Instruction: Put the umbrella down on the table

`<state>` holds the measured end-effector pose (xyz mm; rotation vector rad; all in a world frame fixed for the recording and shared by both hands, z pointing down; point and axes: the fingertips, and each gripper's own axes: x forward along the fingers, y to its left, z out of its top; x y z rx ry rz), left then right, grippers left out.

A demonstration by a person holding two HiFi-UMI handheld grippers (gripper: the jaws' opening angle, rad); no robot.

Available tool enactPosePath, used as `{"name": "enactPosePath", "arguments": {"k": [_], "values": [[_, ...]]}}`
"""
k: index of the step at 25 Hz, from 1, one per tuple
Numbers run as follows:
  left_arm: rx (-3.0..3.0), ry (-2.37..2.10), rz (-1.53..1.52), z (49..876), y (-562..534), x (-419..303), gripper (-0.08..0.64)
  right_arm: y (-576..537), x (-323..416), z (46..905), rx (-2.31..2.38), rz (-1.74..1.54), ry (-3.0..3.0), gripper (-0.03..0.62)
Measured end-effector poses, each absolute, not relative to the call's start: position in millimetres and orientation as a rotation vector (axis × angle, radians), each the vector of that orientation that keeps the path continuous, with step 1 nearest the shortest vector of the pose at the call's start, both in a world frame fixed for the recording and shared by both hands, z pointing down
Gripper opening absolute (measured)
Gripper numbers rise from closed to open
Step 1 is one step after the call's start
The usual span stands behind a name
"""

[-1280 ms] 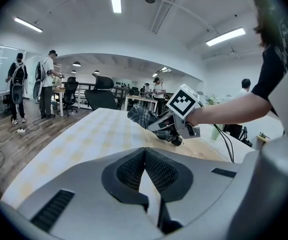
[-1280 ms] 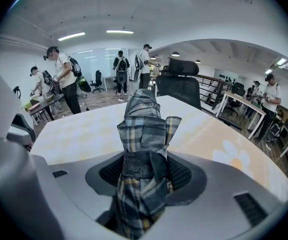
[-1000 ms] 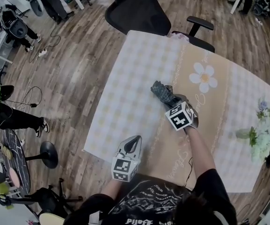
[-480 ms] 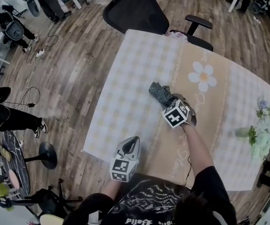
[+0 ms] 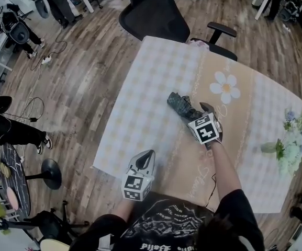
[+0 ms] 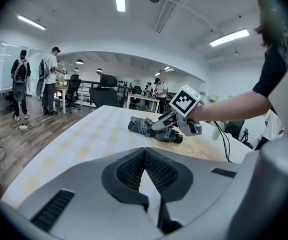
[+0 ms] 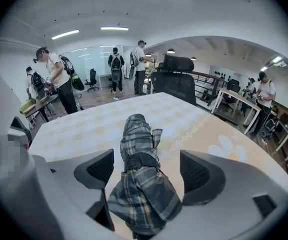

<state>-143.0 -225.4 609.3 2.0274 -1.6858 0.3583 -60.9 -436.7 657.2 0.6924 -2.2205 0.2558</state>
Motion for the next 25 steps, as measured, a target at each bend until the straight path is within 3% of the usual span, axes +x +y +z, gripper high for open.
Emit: {"name": "enactPosePath", "arguments": {"k": [16, 25], "values": [[2.154, -1.666, 0.267, 571.0, -212.6, -113.3, 0.018, -366.8, -14.9, 544.2, 0.863, 0.202, -2.472, 0.377], [2.226, -1.646, 0.224, 551.4, -192.9, -95.9, 0.018, -304.2, 15.7, 521.5, 1.001, 0.221, -2.552, 0.36]]}}
